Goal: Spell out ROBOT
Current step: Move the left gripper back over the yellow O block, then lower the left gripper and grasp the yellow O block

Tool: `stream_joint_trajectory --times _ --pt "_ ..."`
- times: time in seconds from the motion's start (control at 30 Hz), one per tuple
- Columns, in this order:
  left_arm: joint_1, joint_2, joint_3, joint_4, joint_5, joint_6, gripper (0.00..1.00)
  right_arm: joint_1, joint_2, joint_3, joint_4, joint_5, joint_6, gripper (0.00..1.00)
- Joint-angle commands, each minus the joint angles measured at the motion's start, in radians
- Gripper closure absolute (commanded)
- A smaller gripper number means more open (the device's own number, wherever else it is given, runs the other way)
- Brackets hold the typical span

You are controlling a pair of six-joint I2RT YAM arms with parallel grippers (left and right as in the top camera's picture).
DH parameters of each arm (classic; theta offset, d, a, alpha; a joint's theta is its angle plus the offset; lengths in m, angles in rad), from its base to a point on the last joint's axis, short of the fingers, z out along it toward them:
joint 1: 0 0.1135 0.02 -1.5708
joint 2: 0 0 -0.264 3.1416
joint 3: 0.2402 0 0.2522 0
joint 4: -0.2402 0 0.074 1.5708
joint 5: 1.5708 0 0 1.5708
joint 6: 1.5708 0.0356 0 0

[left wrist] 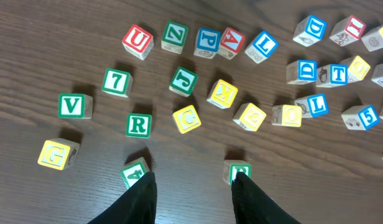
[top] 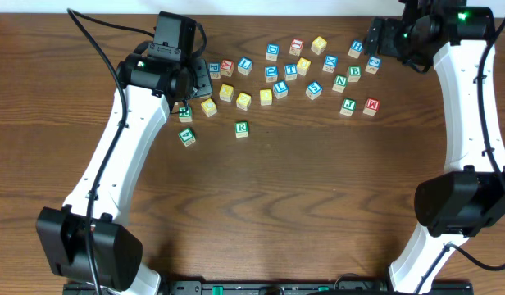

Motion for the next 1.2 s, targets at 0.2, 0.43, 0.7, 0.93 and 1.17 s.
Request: stream_joint_trajectory --times 0.2,0.43,0.7,0.93,1.17 --pt "0.003 0.001 0.011 -0.003 -0.073 0.002 0.61 0.011 -0.006 0.007 -0.034 0.009 0.011 0.06" --pt "0.003 0.012 0.011 0.005 -0.126 -0.018 0.61 0.011 -0.006 0.007 -0.045 0.009 0.011 0.06" --pt "-0.012 0.05 0.011 0.016 -0.126 -0.026 0.61 0.011 -0.006 0.006 -0.068 0.009 0.011 0.05" --pt "-0.033 0.1 0.011 0.029 -0.121 -0.063 0.61 0.016 -0.004 0.005 -0.063 0.008 0.018 0.06" --pt "-0.093 0.134 0.011 0.174 -0.072 -0.071 0.6 0.031 0.011 0.005 -0.064 0.008 0.018 0.04"
